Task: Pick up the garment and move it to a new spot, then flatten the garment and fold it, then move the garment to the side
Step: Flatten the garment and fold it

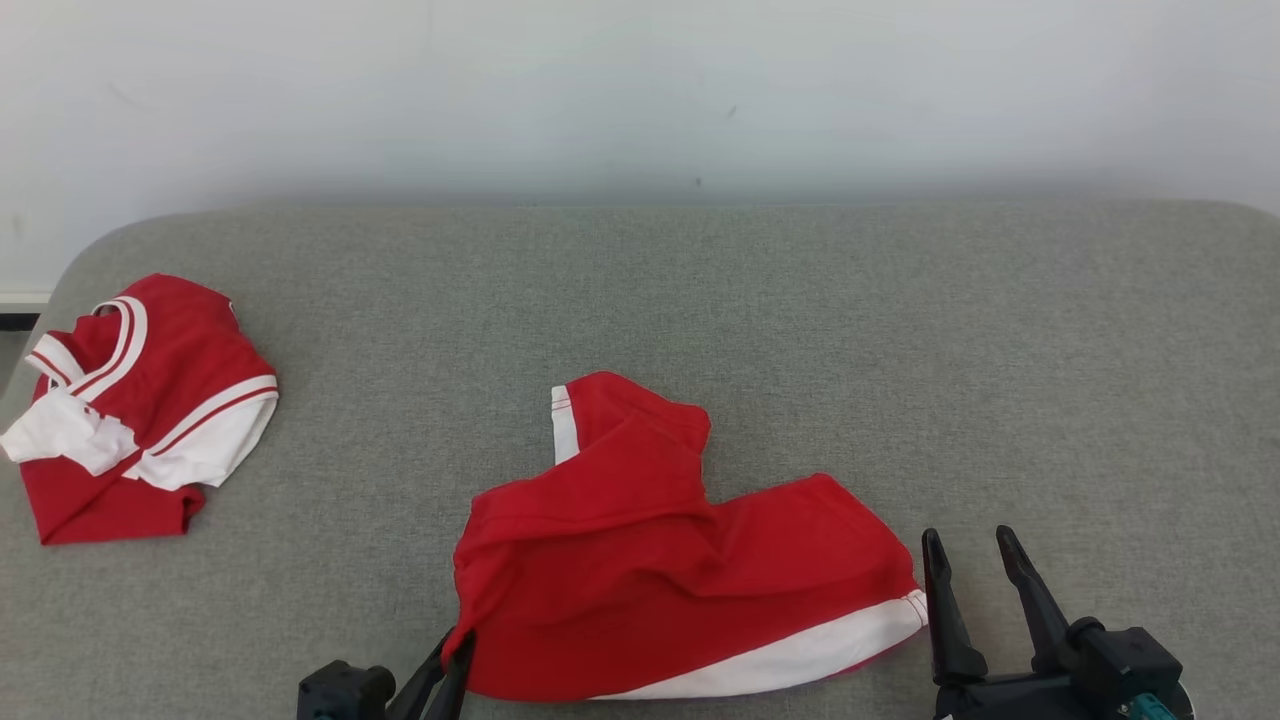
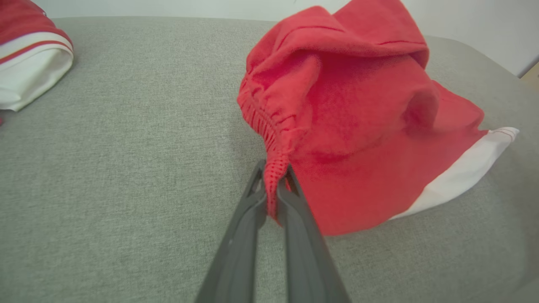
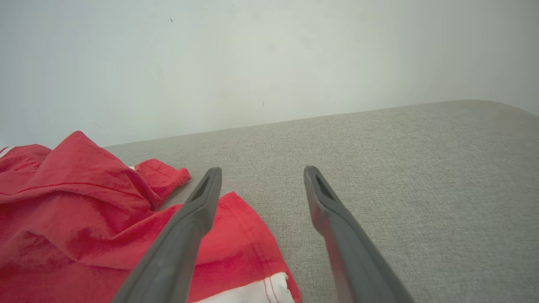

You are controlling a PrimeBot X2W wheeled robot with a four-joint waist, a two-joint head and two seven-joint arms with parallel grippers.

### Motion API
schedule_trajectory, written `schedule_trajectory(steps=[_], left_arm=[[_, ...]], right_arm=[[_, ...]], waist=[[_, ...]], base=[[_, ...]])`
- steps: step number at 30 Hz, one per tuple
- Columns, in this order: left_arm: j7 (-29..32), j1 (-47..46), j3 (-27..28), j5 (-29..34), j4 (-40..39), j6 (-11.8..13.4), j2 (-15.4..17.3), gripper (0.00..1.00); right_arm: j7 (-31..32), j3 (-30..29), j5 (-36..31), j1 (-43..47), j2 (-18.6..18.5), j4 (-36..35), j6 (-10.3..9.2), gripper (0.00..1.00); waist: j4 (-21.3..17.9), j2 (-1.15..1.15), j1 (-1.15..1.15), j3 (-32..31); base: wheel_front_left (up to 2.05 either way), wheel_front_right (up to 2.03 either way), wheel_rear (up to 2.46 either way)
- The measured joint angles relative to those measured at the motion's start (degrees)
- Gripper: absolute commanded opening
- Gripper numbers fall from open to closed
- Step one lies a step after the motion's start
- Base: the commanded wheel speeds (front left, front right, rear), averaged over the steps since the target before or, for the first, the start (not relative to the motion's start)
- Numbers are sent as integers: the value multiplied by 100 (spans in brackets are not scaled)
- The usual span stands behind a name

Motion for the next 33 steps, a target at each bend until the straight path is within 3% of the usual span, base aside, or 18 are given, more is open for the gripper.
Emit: schedule_trajectory(steps=[7,14,24,30,31,32,33], left_arm=[[-45,-225,27,91,87,-60,11,0],[-175,-706,145,129,564,-274,-125,0],[-393,-1440,325,94,2037,-907,-434,0],[-472,-1745,470,242,2840,-1228,-799,0],[-472,-1770,504,297,2900,-1270,-853,31],[-474,-1781,545,363,2917,-1270,-901,70],[-474,-1784,604,437,2908,-1270,-936,100]], right_arm=[[67,34,0,-53,-70,-2,0,100],[97,16,-2,-108,-108,24,0,100],[112,2,-5,-270,-153,141,0,100],[89,-33,-14,-298,-149,255,0,100],[87,-43,-20,-297,-146,271,0,100],[83,-52,-21,-296,-145,290,0,100],[81,-52,-21,-296,-143,305,0,100]], waist=[[-144,0,0,21],[-365,0,0,100],[-750,1,1,323],[-870,1,1,360],[-856,1,1,350],[-836,1,1,337],[-815,1,1,323]], base=[[0,0,0],[0,0,0],[0,0,0],[0,0,0],[0,0,0],[0,0,0],[0,0,0]])
